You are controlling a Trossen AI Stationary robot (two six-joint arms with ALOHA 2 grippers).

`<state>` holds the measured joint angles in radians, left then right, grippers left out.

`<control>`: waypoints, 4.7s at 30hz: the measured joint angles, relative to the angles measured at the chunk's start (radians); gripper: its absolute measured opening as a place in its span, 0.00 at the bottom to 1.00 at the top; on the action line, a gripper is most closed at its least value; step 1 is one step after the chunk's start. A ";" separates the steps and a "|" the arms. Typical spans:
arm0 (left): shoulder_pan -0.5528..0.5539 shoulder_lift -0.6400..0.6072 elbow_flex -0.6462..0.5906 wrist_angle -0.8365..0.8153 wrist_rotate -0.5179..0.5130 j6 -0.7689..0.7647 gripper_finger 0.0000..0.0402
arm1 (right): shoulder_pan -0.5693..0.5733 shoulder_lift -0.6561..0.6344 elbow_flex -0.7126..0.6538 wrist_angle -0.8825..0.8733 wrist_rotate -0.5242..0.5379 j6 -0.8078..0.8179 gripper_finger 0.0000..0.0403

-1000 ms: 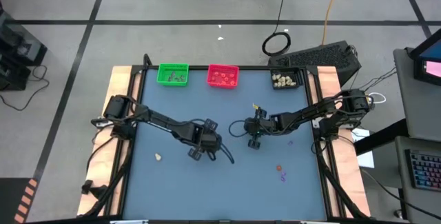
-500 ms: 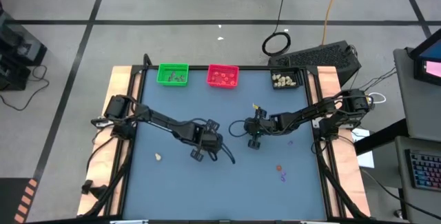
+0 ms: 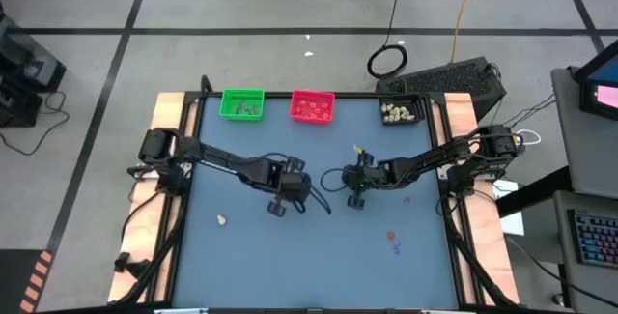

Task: Sort Halloween decoration
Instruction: Put the orange pumpkin toy into the red bin, then put the purple witch hat toy into the green bin

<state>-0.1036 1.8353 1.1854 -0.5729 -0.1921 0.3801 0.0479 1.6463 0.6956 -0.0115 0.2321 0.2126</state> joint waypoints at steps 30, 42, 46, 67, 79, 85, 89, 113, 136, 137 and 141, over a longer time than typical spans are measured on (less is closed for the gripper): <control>0.714 0.115 0.082 0.515 0.260 -0.087 0.13 | 0.000 0.000 -0.001 0.021 0.000 -0.016 0.00; 0.706 0.112 0.119 0.487 0.262 -0.114 0.33 | 0.000 -0.013 -0.001 0.024 -0.001 -0.015 0.05; 0.691 0.111 0.143 0.444 0.242 -0.109 0.40 | 0.000 -0.061 -0.002 0.015 -0.006 -0.015 0.11; 0.316 -0.276 -0.262 0.749 0.019 -0.218 0.04 | 0.266 -0.499 -0.001 -0.866 -0.051 0.498 0.28; 0.065 -0.480 -0.591 0.881 -0.154 -0.310 0.04 | 0.280 -0.434 -0.001 -1.018 -0.151 0.470 0.37; -0.007 -0.503 -0.675 0.882 -0.198 -0.376 0.04 | 0.263 -0.360 0.000 -1.011 -0.157 0.377 0.34; -0.045 -0.503 -0.705 0.902 -0.247 -0.398 0.04 | 0.251 -0.313 0.000 -0.999 -0.174 0.342 0.33; -0.155 -0.503 -0.705 0.904 -0.325 -0.428 0.04 | 0.246 -0.254 0.003 -0.948 -0.208 0.273 0.01; -0.291 -0.885 -0.809 0.663 -0.415 -0.576 0.04 | 0.103 -0.138 0.126 -0.094 -0.050 0.064 0.00; -0.292 -0.923 -0.835 0.674 -0.415 -0.582 0.04 | 0.087 -0.116 0.126 -0.032 -0.045 0.044 0.00; -0.292 -1.070 -0.926 0.719 -0.412 -0.578 0.04 | 0.018 -0.022 0.193 0.118 -0.045 -0.032 0.00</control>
<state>-0.3958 0.7656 0.2596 0.1458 -0.6036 -0.1977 0.0663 1.6240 0.8882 0.1061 0.1871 0.1802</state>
